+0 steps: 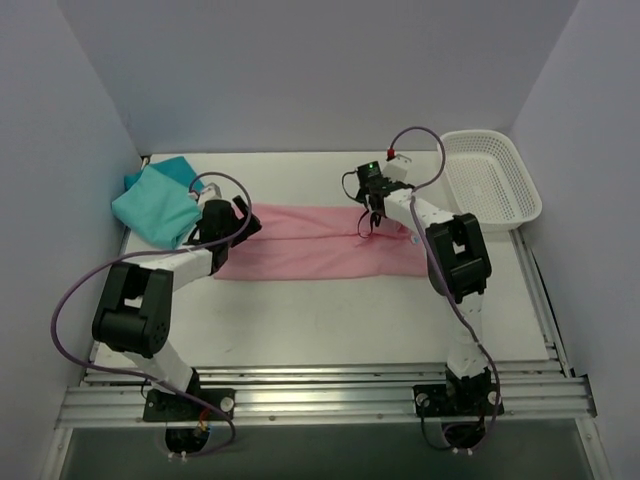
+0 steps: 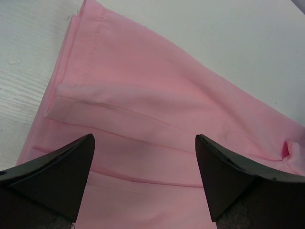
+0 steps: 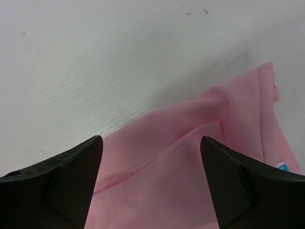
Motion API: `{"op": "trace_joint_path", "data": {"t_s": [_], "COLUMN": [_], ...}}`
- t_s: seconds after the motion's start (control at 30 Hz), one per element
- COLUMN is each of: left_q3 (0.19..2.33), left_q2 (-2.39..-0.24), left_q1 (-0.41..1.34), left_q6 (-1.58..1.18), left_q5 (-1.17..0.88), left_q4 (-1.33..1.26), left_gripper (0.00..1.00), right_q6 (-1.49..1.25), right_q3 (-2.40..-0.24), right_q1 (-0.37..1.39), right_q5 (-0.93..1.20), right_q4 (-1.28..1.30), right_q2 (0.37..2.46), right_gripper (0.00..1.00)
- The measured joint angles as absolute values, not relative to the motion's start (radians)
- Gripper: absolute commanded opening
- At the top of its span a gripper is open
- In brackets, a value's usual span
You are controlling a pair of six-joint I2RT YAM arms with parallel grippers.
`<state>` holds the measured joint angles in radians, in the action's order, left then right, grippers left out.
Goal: Fold and stack the t-shirts
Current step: Fold the other side of the tshirt into a rectangle
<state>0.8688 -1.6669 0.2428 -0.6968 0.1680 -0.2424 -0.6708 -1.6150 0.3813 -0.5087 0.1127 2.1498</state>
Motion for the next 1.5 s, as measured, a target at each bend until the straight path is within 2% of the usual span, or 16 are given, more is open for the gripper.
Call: {"op": "trace_joint_path", "data": {"t_s": [0.2,0.3,0.33,0.53,0.77,1.07,1.27,1.3,1.33,1.47,1.5], "left_q3": [0.866,0.866,0.866,0.864,0.863,0.863,0.863,0.863,0.863,0.863,0.863], "left_q2": [-1.670,-1.670,-1.670,-1.671,-1.680,-1.708,-1.711,-1.712,-1.713,-1.719,-1.719], "left_q1": [0.249,0.249,0.249,0.249,0.249,0.249,0.249,0.249,0.250,0.254,0.256], "left_q6": [-0.694,-0.694,-0.694,-0.694,-0.694,-0.694,-0.694,-0.694,-0.694,-0.694,-0.694], "left_q5": [0.167,0.167,0.167,0.167,0.167,0.164,0.163,0.163,0.163,0.163,0.163], "left_q4": [-0.257,-0.259,-0.259,-0.264,-0.271,-0.281,-0.288,-0.289,-0.289,-0.291,-0.291], "left_gripper": [0.96,0.96,0.96,0.96,0.96,0.96,0.96,0.96,0.96,0.96,0.96], "right_q6": [-0.672,-0.679,-0.681,-0.700,-0.709,-0.714,-0.717,-0.717,-0.716,-0.712,-0.712], "right_q3": [-1.619,-1.602,-1.590,-1.528,-1.497,-1.495,-1.495,-1.495,-1.495,-1.495,-1.495], "right_q1": [0.358,0.347,0.346,0.333,0.333,0.333,0.334,0.334,0.335,0.335,0.335], "right_q5": [-0.504,-0.504,-0.503,-0.489,-0.490,-0.492,-0.494,-0.494,-0.495,-0.501,-0.501], "right_q4": [0.112,0.097,0.089,0.081,0.052,0.050,0.096,0.101,0.104,0.110,0.110], "right_q2": [2.167,2.167,2.167,2.167,2.165,2.162,2.130,2.120,2.110,2.067,2.061], "right_gripper": [0.75,0.69,0.63,0.58,0.36,0.37,0.35,0.33,0.24,0.12,0.04]}}
